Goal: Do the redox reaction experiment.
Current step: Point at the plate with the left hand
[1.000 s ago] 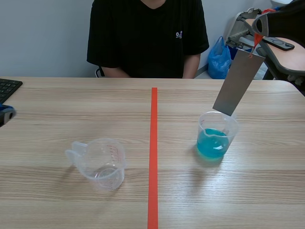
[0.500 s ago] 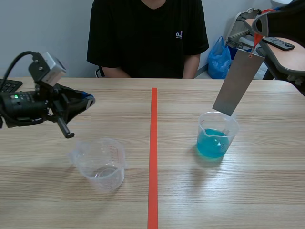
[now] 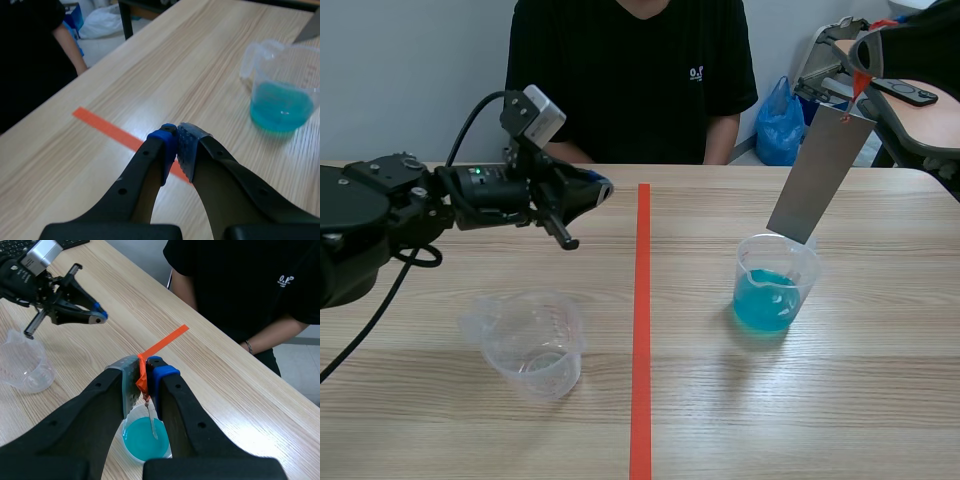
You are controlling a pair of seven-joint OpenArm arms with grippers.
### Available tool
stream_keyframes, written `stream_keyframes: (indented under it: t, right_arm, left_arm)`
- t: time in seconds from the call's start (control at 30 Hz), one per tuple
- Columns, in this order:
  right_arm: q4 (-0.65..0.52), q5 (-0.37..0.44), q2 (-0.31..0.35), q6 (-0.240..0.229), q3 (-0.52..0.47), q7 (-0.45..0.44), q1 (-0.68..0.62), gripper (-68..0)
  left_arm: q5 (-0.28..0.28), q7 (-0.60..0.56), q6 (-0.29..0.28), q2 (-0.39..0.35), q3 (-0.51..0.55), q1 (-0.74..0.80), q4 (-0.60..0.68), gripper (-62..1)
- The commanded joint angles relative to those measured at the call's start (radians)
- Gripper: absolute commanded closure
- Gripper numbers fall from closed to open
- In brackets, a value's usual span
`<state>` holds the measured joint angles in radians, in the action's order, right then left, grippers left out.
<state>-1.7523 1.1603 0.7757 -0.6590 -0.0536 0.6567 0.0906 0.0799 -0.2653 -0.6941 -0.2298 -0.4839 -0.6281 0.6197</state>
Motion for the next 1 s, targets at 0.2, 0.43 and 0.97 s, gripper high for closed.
stream_keyframes:
  t: [0.2,0.43,0.97]
  right_arm:
    - [-0.019,0.015,0.011,0.004,-0.011,-0.011,0.026,-1.3]
    - [-0.019,0.015,0.011,0.004,-0.011,-0.008,0.026,-1.3]
    - [-0.019,0.015,0.011,0.004,-0.011,-0.008,0.026,-1.3]
  left_arm:
    - [0.005,-0.003,-0.002,0.106,-0.016,-0.053,-0.040,-3.0]
    - [-0.021,-0.003,-0.002,0.197,-0.061,-0.045,-0.075,-3.0]
    - [-0.020,0.009,-0.002,0.278,-0.078,-0.045,-0.075,-3.0]
